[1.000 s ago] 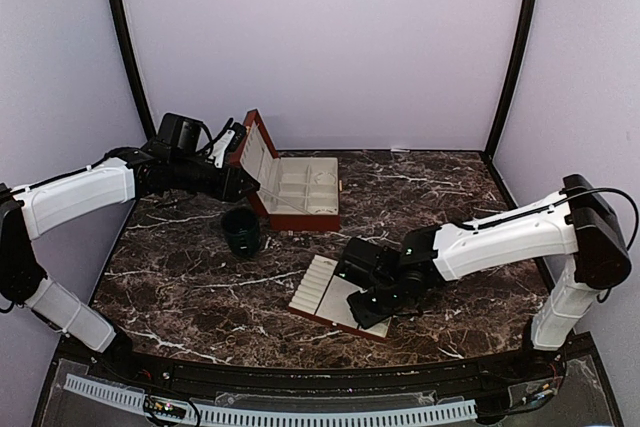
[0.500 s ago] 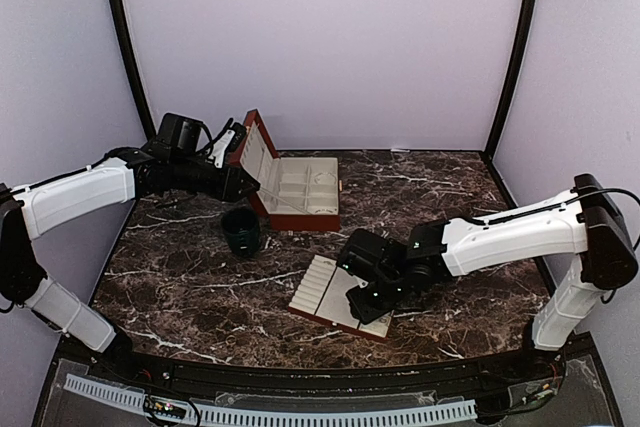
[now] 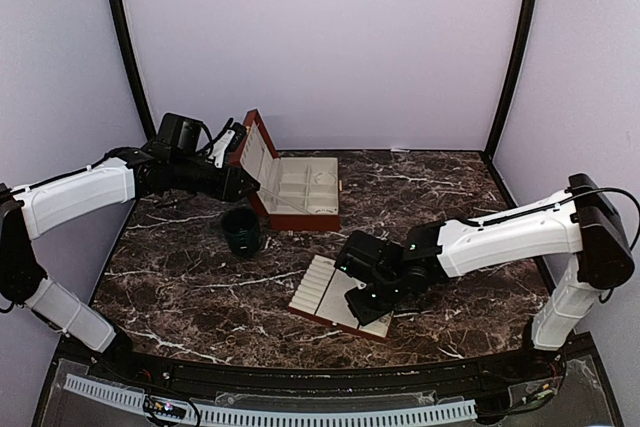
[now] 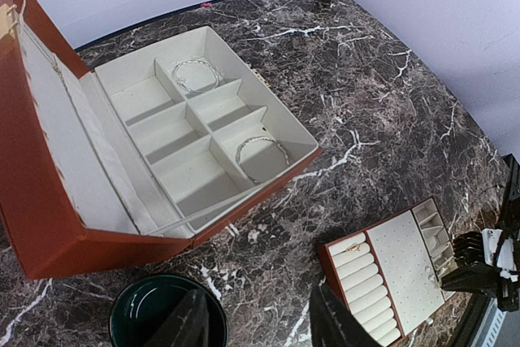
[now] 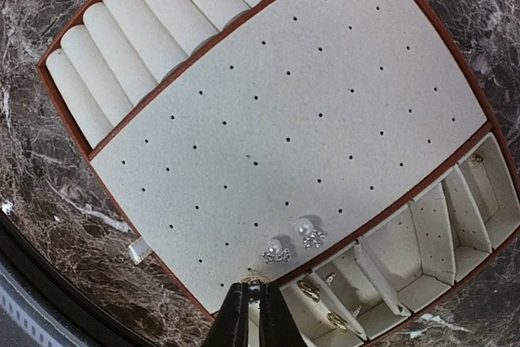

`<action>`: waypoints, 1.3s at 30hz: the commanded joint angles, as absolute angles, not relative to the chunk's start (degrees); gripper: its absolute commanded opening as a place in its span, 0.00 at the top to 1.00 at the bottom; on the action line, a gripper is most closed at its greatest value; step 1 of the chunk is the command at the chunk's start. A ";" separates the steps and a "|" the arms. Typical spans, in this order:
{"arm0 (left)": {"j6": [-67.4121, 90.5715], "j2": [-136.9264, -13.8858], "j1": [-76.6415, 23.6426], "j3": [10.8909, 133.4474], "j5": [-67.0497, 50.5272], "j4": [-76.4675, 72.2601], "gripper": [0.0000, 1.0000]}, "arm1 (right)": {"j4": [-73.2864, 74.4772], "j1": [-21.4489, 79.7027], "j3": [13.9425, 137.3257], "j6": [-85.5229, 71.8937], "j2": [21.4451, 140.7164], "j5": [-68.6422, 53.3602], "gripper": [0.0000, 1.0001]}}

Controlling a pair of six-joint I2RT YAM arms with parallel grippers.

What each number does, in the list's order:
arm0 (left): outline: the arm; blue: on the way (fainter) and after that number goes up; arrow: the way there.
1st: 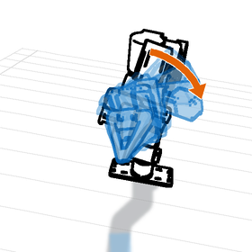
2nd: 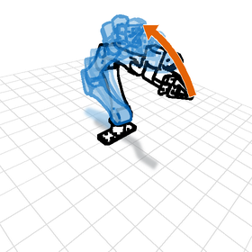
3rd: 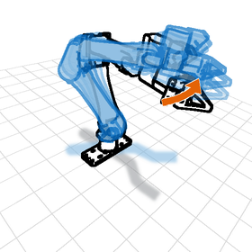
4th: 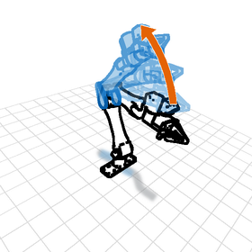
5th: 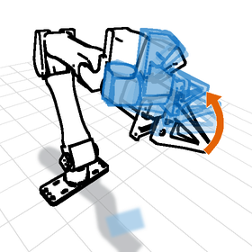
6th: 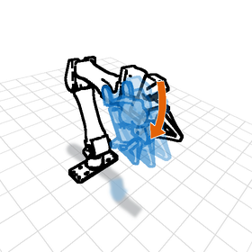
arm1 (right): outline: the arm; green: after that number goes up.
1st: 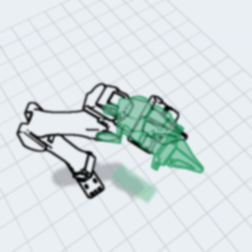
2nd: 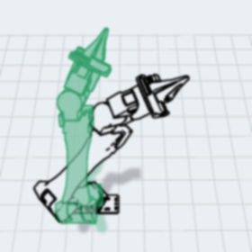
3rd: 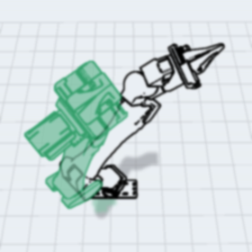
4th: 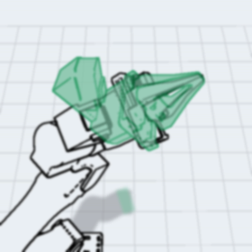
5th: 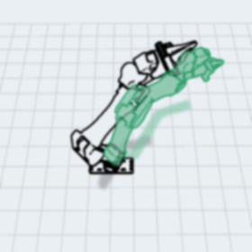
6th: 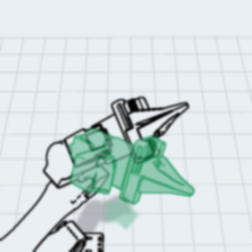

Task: Organize the mixed jewelry
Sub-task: Press the earring into the earring holder.

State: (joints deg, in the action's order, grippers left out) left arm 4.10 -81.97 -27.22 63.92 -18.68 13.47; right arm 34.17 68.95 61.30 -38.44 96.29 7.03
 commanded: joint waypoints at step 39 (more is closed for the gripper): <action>3.98 -79.50 -27.18 63.14 -19.49 13.61 0.55 | 31.54 68.08 60.06 -40.42 100.61 8.31 0.92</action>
